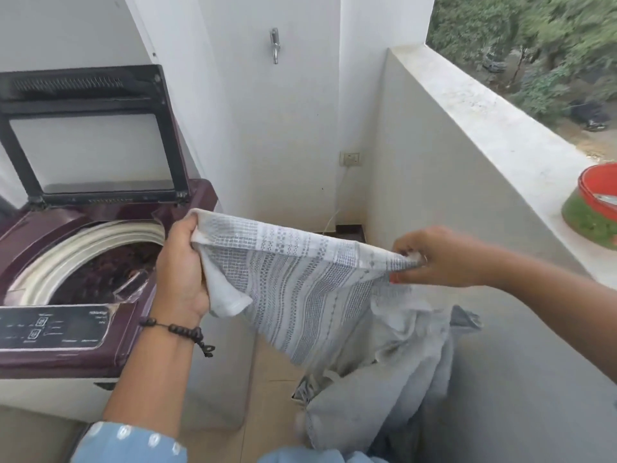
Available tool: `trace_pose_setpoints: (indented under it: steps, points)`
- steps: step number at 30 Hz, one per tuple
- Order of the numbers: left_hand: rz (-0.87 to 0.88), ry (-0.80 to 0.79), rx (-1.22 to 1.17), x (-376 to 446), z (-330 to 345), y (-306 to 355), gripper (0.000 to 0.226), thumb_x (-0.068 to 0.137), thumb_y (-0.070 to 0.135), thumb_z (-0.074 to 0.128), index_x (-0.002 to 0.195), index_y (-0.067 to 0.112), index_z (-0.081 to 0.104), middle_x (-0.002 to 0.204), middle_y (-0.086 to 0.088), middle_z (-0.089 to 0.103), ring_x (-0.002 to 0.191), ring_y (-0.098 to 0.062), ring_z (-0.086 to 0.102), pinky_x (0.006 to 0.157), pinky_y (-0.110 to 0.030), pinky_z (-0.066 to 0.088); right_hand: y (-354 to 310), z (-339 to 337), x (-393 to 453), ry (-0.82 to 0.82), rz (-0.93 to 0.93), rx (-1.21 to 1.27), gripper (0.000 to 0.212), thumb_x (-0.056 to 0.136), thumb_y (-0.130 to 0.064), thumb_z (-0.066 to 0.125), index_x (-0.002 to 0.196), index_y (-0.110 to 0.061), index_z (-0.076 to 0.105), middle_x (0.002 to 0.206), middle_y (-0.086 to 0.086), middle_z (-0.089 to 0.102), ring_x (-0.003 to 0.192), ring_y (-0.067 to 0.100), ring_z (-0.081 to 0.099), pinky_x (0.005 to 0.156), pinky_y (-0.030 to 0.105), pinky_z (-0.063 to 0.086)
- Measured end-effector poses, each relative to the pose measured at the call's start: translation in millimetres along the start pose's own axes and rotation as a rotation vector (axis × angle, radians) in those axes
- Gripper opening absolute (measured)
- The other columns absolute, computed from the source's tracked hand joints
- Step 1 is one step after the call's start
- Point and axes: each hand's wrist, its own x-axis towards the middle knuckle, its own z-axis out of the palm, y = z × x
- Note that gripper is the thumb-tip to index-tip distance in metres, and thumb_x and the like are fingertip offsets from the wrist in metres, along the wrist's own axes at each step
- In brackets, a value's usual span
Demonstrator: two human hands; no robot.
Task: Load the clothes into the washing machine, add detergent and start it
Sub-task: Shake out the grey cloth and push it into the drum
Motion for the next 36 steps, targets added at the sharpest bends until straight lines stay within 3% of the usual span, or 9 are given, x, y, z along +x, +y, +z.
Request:
trace_pose_setpoints:
  steps: [4,10,13,17,19,22,26,30,36]
  points:
    - [-0.052,-0.257,-0.022,5,14,1,0.058,0.088,0.065,0.042,0.098,0.013,0.063,0.092,-0.009,0.069,0.089,-0.022,0.067,0.083,-0.041,0.057,2,7,9,0.107,0.046,0.062,0.019,0.092,-0.031,0.063,0.087,-0.014,0.069,0.07,-0.006,0.06,0.065,0.01,0.054,0.056,0.026,0.039]
    - [0.001,-0.483,0.164,2,36,-29,0.108,0.043,0.061,0.09,0.128,0.01,0.047,0.113,-0.005,0.07,0.111,-0.024,0.066,0.094,-0.041,0.053,-2,21,14,0.26,-0.18,0.317,0.015,0.093,-0.029,0.06,0.095,-0.021,0.072,0.095,-0.002,0.055,0.084,0.004,0.054,0.07,0.007,0.036]
    - [0.019,-0.672,0.303,-7,55,-51,0.101,0.044,0.053,0.093,0.12,0.014,0.039,0.127,-0.014,0.061,0.117,-0.022,0.062,0.1,-0.041,0.05,-11,25,13,0.243,-0.221,0.472,0.02,0.094,-0.036,0.051,0.096,-0.024,0.066,0.095,-0.008,0.058,0.085,0.001,0.056,0.072,0.01,0.038]
    - [0.092,-0.872,0.54,-21,79,-73,0.089,0.055,0.035,0.09,0.119,0.021,0.03,0.129,-0.003,0.054,0.116,-0.007,0.06,0.094,-0.028,0.052,-18,33,10,0.108,-0.168,0.647,0.037,0.095,-0.009,0.046,0.129,-0.016,0.058,0.111,-0.003,0.067,0.095,0.004,0.06,0.084,0.022,0.047]
    - [0.111,-0.925,0.543,-25,87,-80,0.096,0.058,0.032,0.088,0.13,0.023,0.026,0.134,-0.001,0.053,0.121,-0.008,0.058,0.099,-0.028,0.05,-19,34,9,0.085,-0.19,0.742,0.039,0.095,0.004,0.042,0.125,-0.014,0.059,0.098,-0.006,0.068,0.085,0.005,0.06,0.079,0.027,0.049]
    - [0.144,-0.94,0.557,-20,89,-82,0.087,0.065,0.021,0.09,0.134,0.028,0.036,0.116,0.003,0.061,0.105,-0.008,0.064,0.091,-0.029,0.054,-17,29,10,0.083,-0.229,0.812,0.038,0.093,0.014,0.04,0.114,-0.009,0.062,0.086,-0.023,0.066,0.08,-0.007,0.06,0.074,0.016,0.047]
    - [0.233,-0.933,0.741,-6,83,-74,0.034,0.076,0.027,0.078,0.107,0.019,0.065,0.096,-0.002,0.07,0.091,-0.021,0.067,0.083,-0.046,0.055,-18,30,17,0.192,-0.244,0.855,0.02,0.088,0.014,0.057,0.102,0.002,0.064,0.094,0.001,0.071,0.086,0.001,0.066,0.077,0.015,0.048]
    - [0.299,-0.913,0.867,0,86,-71,0.016,0.079,0.027,0.077,0.086,0.017,0.066,0.079,-0.004,0.067,0.07,-0.01,0.057,0.066,-0.034,0.045,-20,34,20,0.291,-0.217,0.772,0.016,0.084,0.011,0.061,0.096,0.0,0.062,0.087,0.003,0.068,0.07,-0.003,0.061,0.064,0.01,0.042]
    - [0.261,-0.768,0.91,13,82,-60,0.016,0.077,0.034,0.081,0.09,0.025,0.076,0.084,0.008,0.075,0.085,-0.011,0.069,0.077,-0.037,0.053,-12,31,20,0.401,-0.219,0.374,0.012,0.078,0.003,0.063,0.088,-0.003,0.058,0.071,-0.011,0.05,0.059,-0.005,0.051,0.053,0.007,0.034]
